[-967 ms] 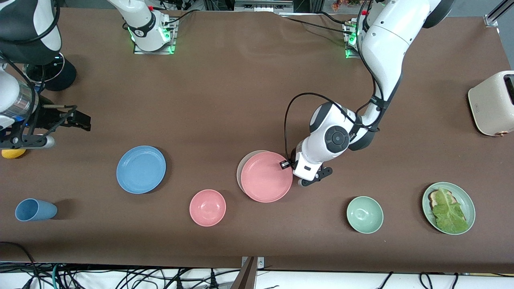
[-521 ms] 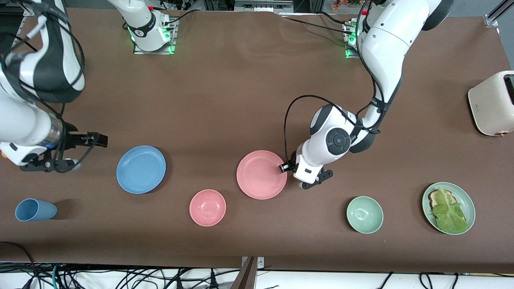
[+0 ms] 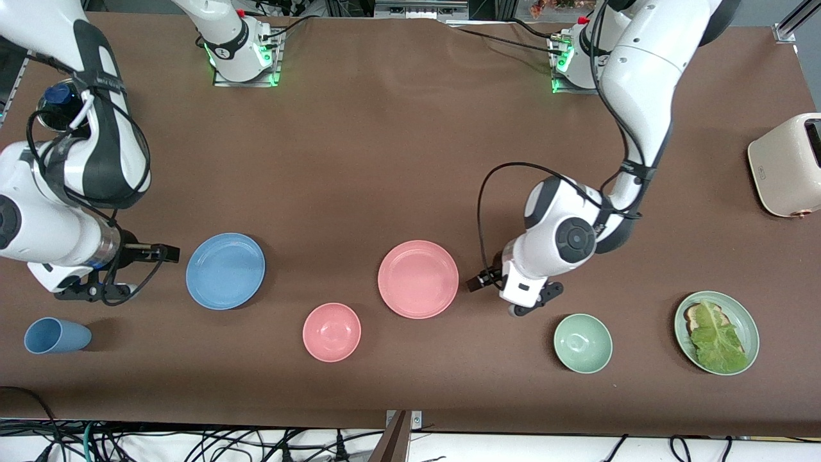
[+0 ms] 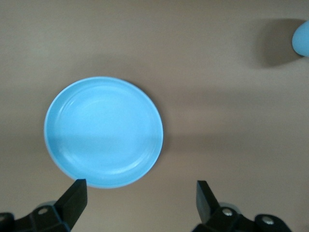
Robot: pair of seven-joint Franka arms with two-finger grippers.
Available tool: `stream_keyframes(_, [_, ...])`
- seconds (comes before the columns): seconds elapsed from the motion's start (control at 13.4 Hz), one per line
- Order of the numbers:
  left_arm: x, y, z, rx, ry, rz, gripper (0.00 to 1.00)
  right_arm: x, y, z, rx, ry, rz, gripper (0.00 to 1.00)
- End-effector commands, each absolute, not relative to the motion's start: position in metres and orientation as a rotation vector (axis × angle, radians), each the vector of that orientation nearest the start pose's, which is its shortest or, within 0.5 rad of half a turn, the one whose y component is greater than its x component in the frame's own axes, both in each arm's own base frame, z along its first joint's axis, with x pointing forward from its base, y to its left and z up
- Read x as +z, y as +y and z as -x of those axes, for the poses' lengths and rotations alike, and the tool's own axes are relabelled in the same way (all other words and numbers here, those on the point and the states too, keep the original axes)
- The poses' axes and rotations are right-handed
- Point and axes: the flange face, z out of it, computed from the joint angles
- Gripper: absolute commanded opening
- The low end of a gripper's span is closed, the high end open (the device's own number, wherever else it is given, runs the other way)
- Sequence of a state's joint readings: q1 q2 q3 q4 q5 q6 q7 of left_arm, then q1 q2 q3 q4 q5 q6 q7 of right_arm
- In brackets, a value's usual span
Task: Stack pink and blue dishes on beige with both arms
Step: 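Grasp the blue plate rim with the right gripper while the left gripper withdraws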
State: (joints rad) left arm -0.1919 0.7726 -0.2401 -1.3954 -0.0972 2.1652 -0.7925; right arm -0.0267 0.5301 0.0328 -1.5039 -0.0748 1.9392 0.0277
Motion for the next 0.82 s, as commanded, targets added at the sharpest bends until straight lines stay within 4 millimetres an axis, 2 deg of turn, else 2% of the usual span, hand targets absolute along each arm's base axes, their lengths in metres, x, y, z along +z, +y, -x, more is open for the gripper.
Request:
stream_keyframes(0.0, [0.277, -0.228, -0.682, 0.297, -0.618, 3.233, 1.00, 0.313, -0.014, -0.695, 0.155, -0.005, 3.185, 1.00])
stream_keyframes(0.15, [0.286, -0.184, -0.684, 0.383, -0.510, 3.224, 1.00, 0.288, -0.024, -0.688, 0.111, 0.008, 3.185, 1.00])
stream_keyframes(0.22, [0.290, -0.155, -0.686, 0.404, -0.469, 3.210, 1.00, 0.272, -0.023, -0.683, 0.075, 0.006, 3.182, 1.00])
stream_keyframes(0.37, [0.295, -0.102, -0.687, 0.455, -0.344, 3.192, 1.00, 0.252, -0.030, -0.675, 0.036, -0.007, 3.178, 1.00])
stream_keyframes(0.45, [0.305, -0.091, -0.684, 0.484, -0.282, 3.192, 1.00, 0.239, -0.034, -0.672, 0.043, 0.001, 3.176, 1.00])
stream_keyframes(0.67, [0.305, -0.051, -0.682, 0.508, -0.124, 3.149, 1.00, 0.212, -0.039, -0.667, 0.046, 0.016, 3.170, 0.99])
stream_keyframes(0.74, [0.306, -0.035, -0.681, 0.531, -0.093, 3.133, 1.00, 0.210, -0.040, -0.667, 0.046, 0.018, 3.170, 0.98])
